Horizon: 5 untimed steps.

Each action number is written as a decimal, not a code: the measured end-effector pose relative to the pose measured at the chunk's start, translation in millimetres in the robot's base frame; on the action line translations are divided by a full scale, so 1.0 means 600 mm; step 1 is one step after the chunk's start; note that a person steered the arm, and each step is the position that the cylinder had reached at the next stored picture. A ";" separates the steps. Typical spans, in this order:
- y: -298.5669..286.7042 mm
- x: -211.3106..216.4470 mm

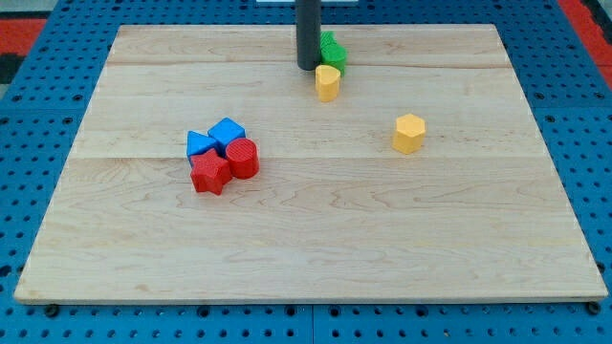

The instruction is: Move the yellow heart into the yellow hexagon

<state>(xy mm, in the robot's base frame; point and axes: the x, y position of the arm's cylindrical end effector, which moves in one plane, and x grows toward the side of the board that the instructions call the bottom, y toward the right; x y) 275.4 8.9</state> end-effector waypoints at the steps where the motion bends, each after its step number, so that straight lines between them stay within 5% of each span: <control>1: 0.005 0.004; 5: 0.054 0.146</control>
